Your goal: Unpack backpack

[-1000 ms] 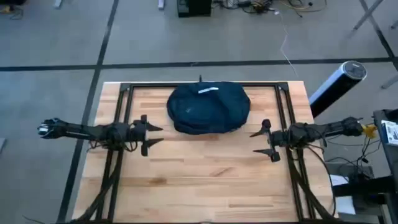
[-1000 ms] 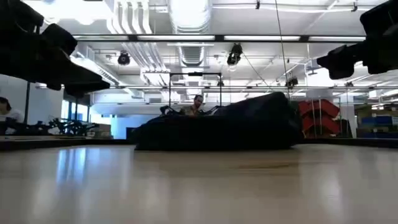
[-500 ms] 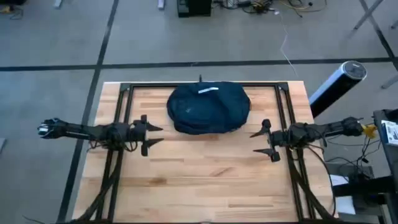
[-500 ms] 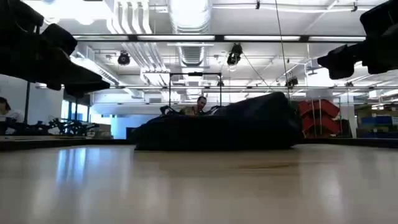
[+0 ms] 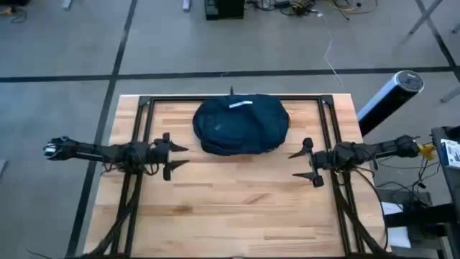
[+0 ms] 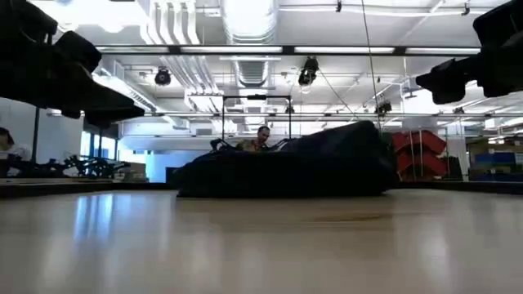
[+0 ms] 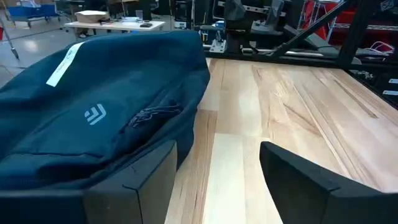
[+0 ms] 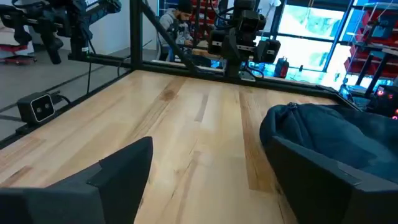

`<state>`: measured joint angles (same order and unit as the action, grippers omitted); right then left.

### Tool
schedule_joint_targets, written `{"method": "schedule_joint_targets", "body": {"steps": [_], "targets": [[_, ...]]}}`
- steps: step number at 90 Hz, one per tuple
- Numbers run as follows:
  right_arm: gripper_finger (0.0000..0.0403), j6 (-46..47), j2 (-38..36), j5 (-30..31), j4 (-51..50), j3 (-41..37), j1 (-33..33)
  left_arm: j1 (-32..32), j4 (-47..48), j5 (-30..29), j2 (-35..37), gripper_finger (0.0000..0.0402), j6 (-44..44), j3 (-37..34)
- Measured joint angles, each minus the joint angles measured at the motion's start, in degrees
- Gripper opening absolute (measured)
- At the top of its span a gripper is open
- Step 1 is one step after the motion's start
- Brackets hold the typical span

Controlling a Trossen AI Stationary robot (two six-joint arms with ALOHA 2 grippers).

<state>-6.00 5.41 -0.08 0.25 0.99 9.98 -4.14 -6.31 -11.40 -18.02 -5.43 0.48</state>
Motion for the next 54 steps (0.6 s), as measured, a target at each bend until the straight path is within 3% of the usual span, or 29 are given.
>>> {"method": "schedule_joint_targets", "body": {"steps": [54], "targets": [[0.0289,0.0,0.0,0.0,0.0,0.0,0.0,0.0,0.0,0.0,0.0,0.022,0.0,0.0]]}}
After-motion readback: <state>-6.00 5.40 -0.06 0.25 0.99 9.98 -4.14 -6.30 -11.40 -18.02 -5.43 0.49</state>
